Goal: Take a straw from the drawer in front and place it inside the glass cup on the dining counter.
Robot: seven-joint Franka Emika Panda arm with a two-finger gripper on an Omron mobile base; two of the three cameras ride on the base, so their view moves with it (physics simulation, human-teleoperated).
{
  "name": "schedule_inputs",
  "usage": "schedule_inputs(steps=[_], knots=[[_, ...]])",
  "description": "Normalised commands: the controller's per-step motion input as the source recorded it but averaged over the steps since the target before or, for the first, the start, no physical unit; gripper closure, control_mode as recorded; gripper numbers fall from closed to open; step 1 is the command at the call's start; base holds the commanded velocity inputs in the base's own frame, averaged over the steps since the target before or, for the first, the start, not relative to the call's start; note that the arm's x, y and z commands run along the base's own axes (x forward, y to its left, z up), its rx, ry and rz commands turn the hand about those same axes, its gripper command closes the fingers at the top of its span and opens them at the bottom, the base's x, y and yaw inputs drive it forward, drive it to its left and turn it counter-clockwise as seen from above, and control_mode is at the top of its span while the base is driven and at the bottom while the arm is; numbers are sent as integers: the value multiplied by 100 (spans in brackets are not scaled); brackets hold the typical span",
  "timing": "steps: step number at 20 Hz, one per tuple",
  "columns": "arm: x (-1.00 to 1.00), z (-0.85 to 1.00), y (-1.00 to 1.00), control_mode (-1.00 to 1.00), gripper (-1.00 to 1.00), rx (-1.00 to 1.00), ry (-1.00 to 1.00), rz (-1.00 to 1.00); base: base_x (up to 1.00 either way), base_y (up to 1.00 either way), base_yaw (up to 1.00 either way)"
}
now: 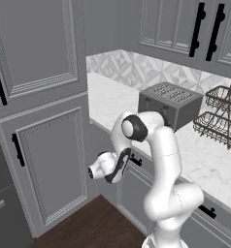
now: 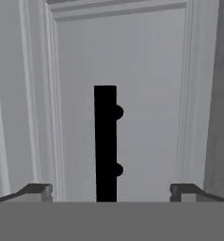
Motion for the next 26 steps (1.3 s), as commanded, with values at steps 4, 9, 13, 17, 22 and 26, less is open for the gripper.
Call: schedule_inputs(steps=[4,9,13,17,22,26], knots=[[52,-18,-26,-100,-100,0,0,-1,0,0,0],[31,-26,-28,-100,-100,0,0,0,0,0,0],[5,-20,-26,-100,-100,0,0,0,0,0,0],[-8,-2,-37,-100,-100,0,-1,0,0,0,0],[-6,0,-10,-100,100,0,0,0,0,0,0],[-29,0,22,-100,100,0,-2,0,0,0,0]])
